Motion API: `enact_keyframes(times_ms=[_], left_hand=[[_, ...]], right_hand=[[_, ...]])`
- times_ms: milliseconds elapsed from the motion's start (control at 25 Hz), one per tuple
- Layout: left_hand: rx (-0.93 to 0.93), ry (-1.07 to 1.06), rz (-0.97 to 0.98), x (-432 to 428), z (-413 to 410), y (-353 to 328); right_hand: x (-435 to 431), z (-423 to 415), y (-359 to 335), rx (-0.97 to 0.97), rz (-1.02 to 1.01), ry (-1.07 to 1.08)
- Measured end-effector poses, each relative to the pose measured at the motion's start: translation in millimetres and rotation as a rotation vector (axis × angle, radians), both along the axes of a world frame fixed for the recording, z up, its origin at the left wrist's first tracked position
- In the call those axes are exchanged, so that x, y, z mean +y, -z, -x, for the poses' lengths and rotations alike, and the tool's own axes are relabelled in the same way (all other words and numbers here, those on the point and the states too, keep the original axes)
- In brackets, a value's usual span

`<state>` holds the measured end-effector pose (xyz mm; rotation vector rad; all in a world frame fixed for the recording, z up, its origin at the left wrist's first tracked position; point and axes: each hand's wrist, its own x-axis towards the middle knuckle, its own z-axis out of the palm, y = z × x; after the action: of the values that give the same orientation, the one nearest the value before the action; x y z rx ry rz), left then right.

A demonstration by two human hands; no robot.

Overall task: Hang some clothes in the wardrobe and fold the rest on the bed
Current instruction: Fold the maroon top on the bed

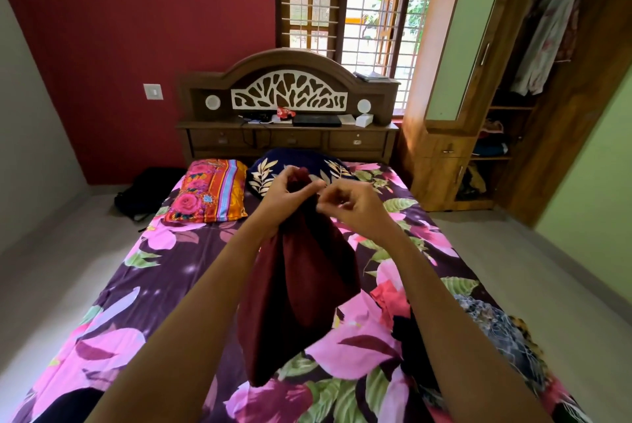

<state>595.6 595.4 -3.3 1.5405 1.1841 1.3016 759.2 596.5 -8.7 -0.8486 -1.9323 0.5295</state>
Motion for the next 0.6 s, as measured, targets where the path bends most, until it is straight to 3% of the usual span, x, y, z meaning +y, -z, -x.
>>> enact_keyframes(times_ms=[120, 240, 320, 360, 480, 600], left_hand=[[0.061, 0.054, -0.04, -4.2, 2.7, -3.2], [-0.095, -0.039, -0.033, -1.6, 9.4, -0.1], [-0.156, -0.153, -0.02, 2.3, 19.7, 1.3], [-0.167, -0.22, -0.015, 4.8, 26.8, 2.6], [-0.208, -0.344, -0.005, 11.1, 50.4, 10.3], [-0.279, -0.366, 0.03, 8.6, 63.0, 16.8]], right_hand=[[-2.5, 1.5, 2.3, -0.294, -0.022, -0.06], [0.4, 4.4, 18.7, -0.696, -0.127, -0.056], [-1.3, 0.8, 30.3, -0.984, -0.078, -0.042], [-3.8, -3.4, 32.8, -1.025, 0.022, -0.029], [-8.6, -18.8, 27.3, -0.814, 0.329, -0.056], [1.1, -33.8, 17.4, -0.569, 0.168, -0.003]])
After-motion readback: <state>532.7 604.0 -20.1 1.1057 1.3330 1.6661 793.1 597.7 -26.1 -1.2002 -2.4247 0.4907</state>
